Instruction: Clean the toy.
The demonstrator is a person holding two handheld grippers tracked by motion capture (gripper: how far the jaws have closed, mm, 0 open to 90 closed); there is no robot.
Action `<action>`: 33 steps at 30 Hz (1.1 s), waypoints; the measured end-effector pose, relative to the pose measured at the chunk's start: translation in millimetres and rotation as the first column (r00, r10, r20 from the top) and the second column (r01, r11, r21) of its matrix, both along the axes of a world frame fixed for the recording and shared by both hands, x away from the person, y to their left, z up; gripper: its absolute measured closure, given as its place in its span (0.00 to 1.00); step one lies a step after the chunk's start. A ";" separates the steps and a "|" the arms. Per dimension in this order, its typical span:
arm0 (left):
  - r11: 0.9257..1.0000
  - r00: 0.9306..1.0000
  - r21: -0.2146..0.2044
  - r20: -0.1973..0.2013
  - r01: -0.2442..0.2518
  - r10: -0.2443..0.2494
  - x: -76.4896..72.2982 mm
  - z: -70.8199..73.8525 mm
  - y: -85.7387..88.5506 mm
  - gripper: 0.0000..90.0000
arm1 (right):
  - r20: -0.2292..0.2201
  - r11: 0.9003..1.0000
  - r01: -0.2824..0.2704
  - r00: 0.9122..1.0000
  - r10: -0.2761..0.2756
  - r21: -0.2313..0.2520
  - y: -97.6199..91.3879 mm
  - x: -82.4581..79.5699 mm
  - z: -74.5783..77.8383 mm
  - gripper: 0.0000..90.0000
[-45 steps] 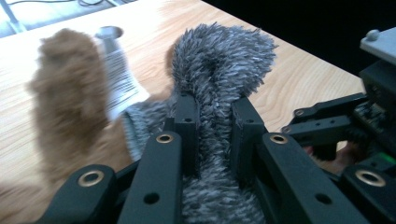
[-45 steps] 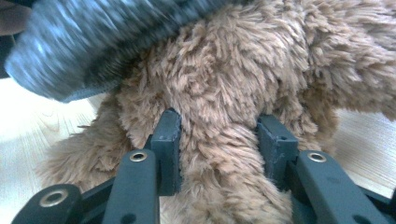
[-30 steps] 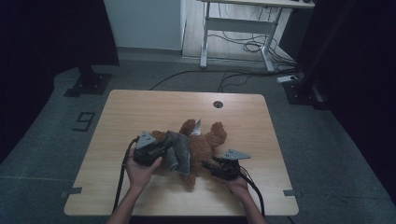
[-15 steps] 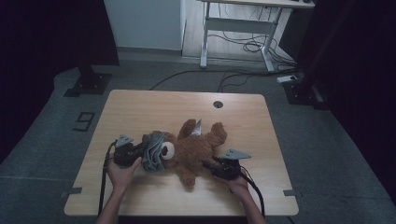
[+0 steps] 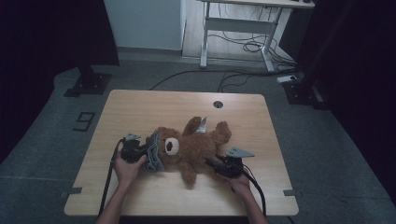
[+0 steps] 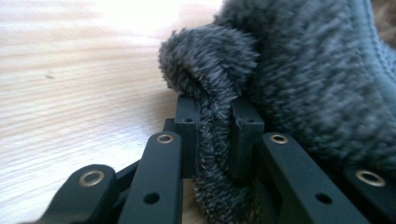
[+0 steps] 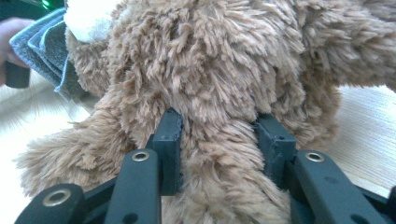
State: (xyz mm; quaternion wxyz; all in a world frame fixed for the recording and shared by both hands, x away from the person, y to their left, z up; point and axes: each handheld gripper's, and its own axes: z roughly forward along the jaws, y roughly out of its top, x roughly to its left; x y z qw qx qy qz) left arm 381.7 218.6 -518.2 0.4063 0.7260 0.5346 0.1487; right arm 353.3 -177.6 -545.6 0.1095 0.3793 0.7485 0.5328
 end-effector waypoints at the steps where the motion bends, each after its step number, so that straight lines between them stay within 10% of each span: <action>1: 1.000 1.000 -0.029 0.022 -0.001 0.002 -3.8 6.7 2.1 0.84 | -0.001 1.000 0.000 1.000 0.000 0.001 -0.2 0.3 -0.1 0.66; 7: 0.990 0.980 -0.080 0.172 0.113 -0.098 -19.8 63.1 -18.1 0.84 | 0.000 1.000 0.000 1.000 0.000 -0.004 -0.5 1.0 -0.2 0.66; 12: 0.973 0.955 -0.076 0.221 0.218 -0.197 -14.5 95.5 -62.4 0.84 | 0.005 1.000 0.002 1.000 -0.002 -0.005 0.0 0.3 -0.1 0.65; 16: 0.946 0.922 -0.033 0.235 0.323 -0.306 -13.8 105.1 -117.8 0.84 | 0.002 1.000 -0.003 1.000 0.003 -0.006 -0.6 0.5 0.0 0.65; 21: 0.889 0.875 -0.045 0.204 0.456 -0.438 -15.9 101.2 -187.9 0.84 | 0.004 1.000 -0.002 1.000 0.002 -0.009 -0.6 -0.3 0.0 0.65; 23: 0.880 0.865 0.012 0.178 0.474 -0.469 -15.8 93.2 -210.9 0.83 | 0.008 1.000 -0.004 1.000 0.004 -0.013 -0.8 -0.5 -0.1 0.65; 27: 0.890 0.887 0.135 0.101 0.436 -0.450 -3.3 63.7 -227.6 0.83 | 0.005 1.000 -0.006 1.000 0.006 -0.014 -0.7 -1.1 -0.1 0.65; 33: 0.915 0.909 0.037 0.109 0.401 -0.402 1.4 58.1 -196.6 0.83 | 0.014 1.000 -0.015 1.000 0.015 -0.024 0.2 -0.8 -1.0 0.65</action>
